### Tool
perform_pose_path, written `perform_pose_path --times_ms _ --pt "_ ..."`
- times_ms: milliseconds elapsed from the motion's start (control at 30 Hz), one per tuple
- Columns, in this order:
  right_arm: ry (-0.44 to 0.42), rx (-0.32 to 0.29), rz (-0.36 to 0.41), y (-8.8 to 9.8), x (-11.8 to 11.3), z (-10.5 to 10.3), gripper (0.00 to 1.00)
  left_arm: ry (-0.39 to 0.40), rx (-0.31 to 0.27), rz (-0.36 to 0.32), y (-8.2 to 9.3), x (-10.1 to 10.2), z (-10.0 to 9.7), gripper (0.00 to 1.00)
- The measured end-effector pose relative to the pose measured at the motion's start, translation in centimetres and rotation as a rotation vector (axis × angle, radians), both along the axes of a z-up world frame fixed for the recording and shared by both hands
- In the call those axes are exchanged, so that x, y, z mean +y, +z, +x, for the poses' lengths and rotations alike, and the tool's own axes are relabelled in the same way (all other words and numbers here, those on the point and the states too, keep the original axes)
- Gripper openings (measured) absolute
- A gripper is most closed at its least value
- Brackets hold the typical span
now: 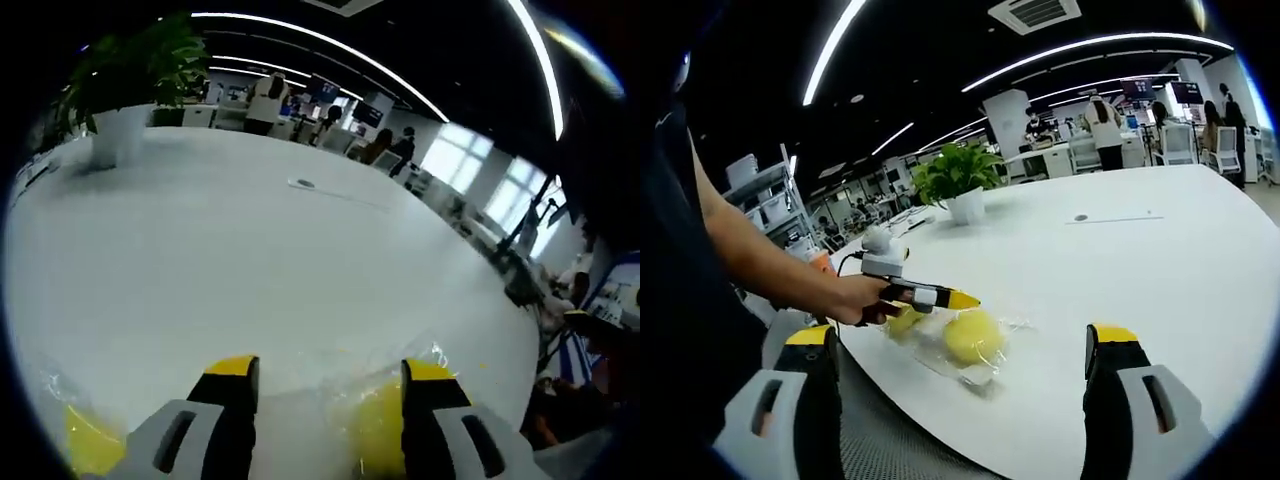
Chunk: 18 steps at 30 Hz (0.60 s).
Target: Compare the silicone blocks by pressing each to a similar depth, holding the contact briefly, and releasing to observe deformation and rebound differences across the visible hardness samples.
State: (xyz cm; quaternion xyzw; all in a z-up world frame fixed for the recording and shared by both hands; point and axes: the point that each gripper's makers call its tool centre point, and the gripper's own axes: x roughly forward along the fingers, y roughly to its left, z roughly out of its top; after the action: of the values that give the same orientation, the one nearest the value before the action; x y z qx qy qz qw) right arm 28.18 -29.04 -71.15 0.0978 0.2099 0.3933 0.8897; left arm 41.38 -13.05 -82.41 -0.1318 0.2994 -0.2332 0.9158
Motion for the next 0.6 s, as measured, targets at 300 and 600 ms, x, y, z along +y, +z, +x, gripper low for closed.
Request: perform_pose_path --times_ms 300,600 --pt "-0.007 -0.034 -0.045 0.2 -0.2 0.9 0.96 -0.112 -0.156 -0.123 6.6 0.8 0.4 1.0" --pt "-0.005 -0.057 -0.083 0.4 -0.1 2.0 0.96 -0.139 -0.298 -0.098 12.7 5.9 -0.2 1.0"
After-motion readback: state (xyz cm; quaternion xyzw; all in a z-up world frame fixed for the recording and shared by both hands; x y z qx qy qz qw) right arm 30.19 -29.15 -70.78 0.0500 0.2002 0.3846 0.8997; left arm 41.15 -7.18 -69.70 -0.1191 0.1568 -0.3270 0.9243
